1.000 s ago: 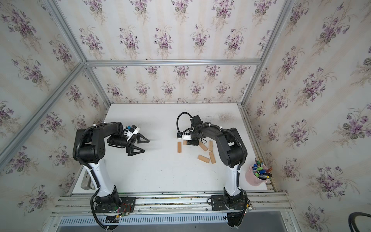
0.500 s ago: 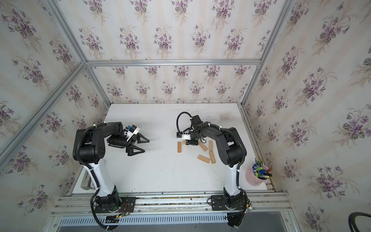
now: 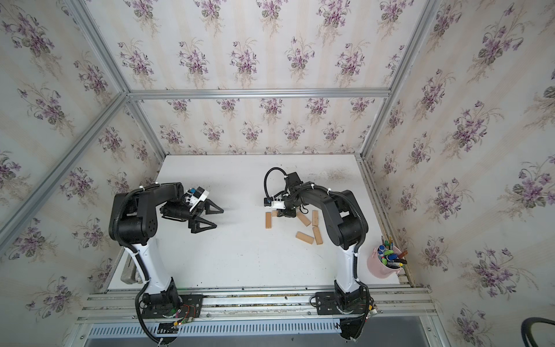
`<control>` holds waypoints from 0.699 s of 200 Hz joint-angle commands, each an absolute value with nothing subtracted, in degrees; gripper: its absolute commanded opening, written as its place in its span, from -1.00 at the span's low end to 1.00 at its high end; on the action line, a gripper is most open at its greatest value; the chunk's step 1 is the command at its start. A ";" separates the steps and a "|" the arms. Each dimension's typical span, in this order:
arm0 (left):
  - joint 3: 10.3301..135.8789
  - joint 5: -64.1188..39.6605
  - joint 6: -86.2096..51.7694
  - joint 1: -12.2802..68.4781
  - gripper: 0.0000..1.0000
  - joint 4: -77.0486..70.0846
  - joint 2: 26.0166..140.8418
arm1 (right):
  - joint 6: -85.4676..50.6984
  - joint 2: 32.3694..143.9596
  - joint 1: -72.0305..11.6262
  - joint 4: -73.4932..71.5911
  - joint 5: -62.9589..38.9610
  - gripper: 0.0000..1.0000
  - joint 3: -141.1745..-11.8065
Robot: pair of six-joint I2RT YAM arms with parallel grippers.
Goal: Assemble the number 8 with building blocks
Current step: Assemble the building block at the center of the board.
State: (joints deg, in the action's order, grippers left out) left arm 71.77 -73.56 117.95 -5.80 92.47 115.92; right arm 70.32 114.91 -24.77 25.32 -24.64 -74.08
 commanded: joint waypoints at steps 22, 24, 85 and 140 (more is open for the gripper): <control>71.89 -73.83 139.90 -5.85 0.99 102.27 115.84 | 70.24 115.93 -24.95 27.51 -25.89 -0.42 -74.35; 71.89 -73.83 139.87 -5.86 0.99 102.27 115.84 | 70.16 115.93 -24.91 27.51 -25.87 -0.42 -74.35; 71.85 -73.85 139.88 -5.84 0.99 102.24 115.79 | 68.47 116.12 -24.66 26.96 -26.08 -0.07 -74.18; 71.97 -73.85 139.89 -5.86 0.99 102.29 115.84 | 65.11 114.00 -22.45 25.32 -28.48 1.00 -75.65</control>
State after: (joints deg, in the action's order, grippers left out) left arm 71.77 -73.56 117.95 -5.80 92.47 115.92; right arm 67.33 115.20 -23.62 24.62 -26.81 -74.50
